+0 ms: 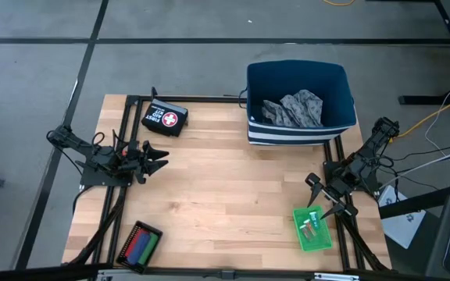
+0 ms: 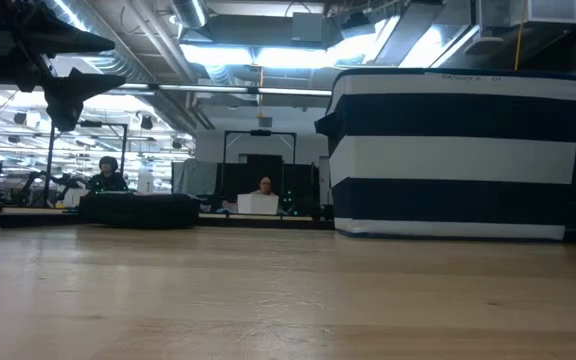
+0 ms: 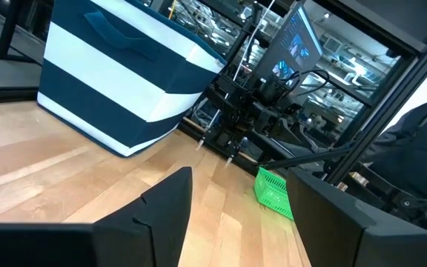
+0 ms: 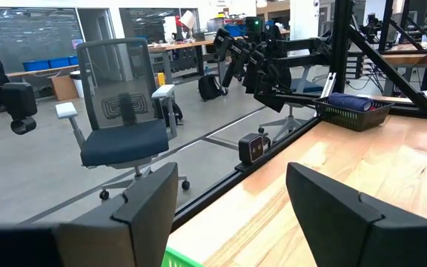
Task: Pick & place medical supplies in basket/bin
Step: Return to Home Position
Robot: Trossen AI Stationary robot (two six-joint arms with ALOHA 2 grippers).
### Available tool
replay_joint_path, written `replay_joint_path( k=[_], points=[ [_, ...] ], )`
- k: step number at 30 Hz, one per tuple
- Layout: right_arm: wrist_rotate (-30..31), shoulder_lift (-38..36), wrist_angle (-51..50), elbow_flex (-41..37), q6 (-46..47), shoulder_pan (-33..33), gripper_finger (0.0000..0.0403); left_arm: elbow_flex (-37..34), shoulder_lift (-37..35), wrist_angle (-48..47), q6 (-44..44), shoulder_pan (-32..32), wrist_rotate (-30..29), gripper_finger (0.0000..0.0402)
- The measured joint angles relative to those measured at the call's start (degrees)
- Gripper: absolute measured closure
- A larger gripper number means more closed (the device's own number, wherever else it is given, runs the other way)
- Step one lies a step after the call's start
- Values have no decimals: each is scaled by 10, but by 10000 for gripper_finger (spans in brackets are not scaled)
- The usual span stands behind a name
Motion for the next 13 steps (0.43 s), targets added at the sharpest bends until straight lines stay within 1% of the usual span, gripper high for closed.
replay_joint_path(
  k=[13],
  points=[
    [0,0,0,0,0,0,149,0,0,0,0,0,0,185]
  ],
)
